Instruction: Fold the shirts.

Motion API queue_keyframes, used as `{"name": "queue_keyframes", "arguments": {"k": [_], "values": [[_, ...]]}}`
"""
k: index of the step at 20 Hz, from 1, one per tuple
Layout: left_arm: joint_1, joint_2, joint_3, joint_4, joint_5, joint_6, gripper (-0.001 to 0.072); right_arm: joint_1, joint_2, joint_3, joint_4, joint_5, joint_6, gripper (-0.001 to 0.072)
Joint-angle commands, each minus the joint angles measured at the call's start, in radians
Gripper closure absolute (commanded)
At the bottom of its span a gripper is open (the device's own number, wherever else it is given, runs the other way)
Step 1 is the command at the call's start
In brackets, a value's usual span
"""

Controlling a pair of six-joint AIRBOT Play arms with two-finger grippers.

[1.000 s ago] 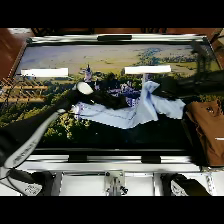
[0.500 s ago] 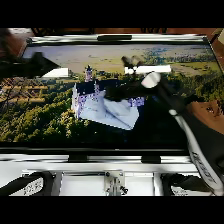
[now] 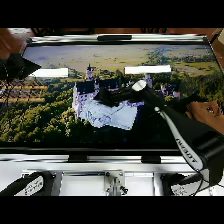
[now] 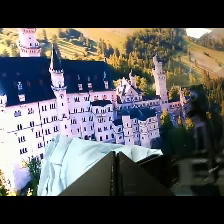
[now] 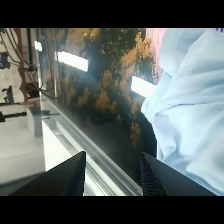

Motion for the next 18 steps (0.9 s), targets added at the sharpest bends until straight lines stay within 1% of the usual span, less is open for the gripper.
{"name": "queue_keyframes", "arguments": {"k": [1, 2, 3, 4, 5, 6, 7, 8, 10, 11, 12, 14, 18], "values": [[0.006, 0.003, 0.0, 0.04, -0.005, 0.003, 0.0677, -0.134, 0.087, 0.001, -0.17, 0.204, 0.022, 0.0249], [0.006, 0.003, 0.0, 0.044, -0.005, 0.007, 0.0678, -0.184, 0.128, 0.001, -0.297, 0.257, 0.06, 0.0249], [0.006, 0.003, 0.0, 0.05, -0.005, 0.009, 0.0678, -0.237, 0.171, 0.001, -0.483, 0.332, 0.124, 0.0248], [0.006, 0.003, 0.0, 0.057, -0.005, 0.019, 0.0678, -0.281, 0.202, 0.0, -0.669, 0.418, 0.183, 0.0224], [0.006, 0.003, 0.0, 0.068, -0.005, 0.033, 0.0678, -0.319, 0.22, -0.012, -0.79, 0.512, 0.196, 0.0021], [0.006, 0.002, 0.0, 0.088, -0.005, 0.033, 0.0677, -0.349, 0.224, -0.043, -0.804, 0.568, 0.175, 0.0023], [0.006, 0.0, 0.0, 0.114, -0.006, 0.033, 0.0677, -0.37, 0.223, -0.094, -0.782, 0.581, 0.175, 0.0023], [0.006, -0.002, -0.002, 0.142, -0.005, 0.032, 0.0677, -0.376, 0.223, -0.155, -0.748, 0.542, 0.175, 0.0023], [0.006, -0.006, -0.002, 0.172, -0.017, 0.032, 0.0677, -0.369, 0.218, -0.285, -0.629, 0.393, 0.175, 0.0023], [0.006, -0.008, -0.002, 0.177, -0.024, 0.033, 0.0677, -0.362, 0.211, -0.332, -0.554, 0.325, 0.162, 0.0023], [0.006, -0.009, -0.002, 0.182, -0.026, 0.033, 0.0677, -0.351, 0.2, -0.365, -0.485, 0.269, 0.123, 0.0023], [0.006, -0.013, -0.002, 0.187, -0.025, 0.033, 0.0677, -0.327, 0.172, -0.379, -0.445, 0.185, 0.093, 0.0023], [0.006, -0.022, -0.002, 0.185, -0.025, 0.045, 0.0677, -0.285, 0.117, -0.379, -0.388, 0.055, 0.081, 0.0023]]}}
